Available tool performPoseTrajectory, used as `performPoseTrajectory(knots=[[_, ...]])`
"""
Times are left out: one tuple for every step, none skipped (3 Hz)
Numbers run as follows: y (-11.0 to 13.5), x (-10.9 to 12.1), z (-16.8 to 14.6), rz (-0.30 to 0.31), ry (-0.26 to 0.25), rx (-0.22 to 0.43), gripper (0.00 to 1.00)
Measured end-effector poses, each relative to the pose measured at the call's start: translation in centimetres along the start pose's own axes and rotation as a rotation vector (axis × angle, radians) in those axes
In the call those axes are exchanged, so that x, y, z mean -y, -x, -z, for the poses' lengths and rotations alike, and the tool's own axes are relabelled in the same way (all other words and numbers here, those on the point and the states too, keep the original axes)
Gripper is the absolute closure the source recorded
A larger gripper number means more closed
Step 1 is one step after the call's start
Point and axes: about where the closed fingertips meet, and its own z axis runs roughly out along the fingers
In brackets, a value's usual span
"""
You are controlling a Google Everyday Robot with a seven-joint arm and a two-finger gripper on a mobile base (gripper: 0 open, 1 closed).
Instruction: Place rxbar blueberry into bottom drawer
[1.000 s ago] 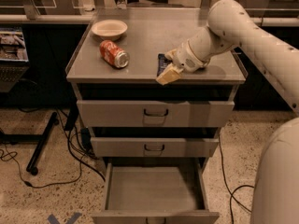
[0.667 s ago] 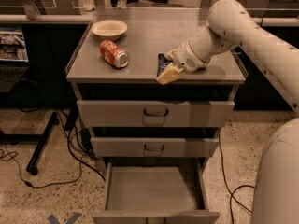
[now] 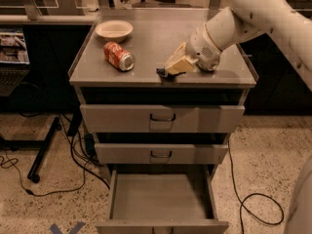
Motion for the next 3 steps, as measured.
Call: performPoseTrajectory(knots=[[1.1, -0.6, 1.4, 0.014, -0.006, 0.021, 1.0], [1.9, -0.9, 1.5, 0.031, 0.02, 0.045, 1.0], [1.8, -3.4, 2.0, 0.062, 0.111, 0.099, 1.0]])
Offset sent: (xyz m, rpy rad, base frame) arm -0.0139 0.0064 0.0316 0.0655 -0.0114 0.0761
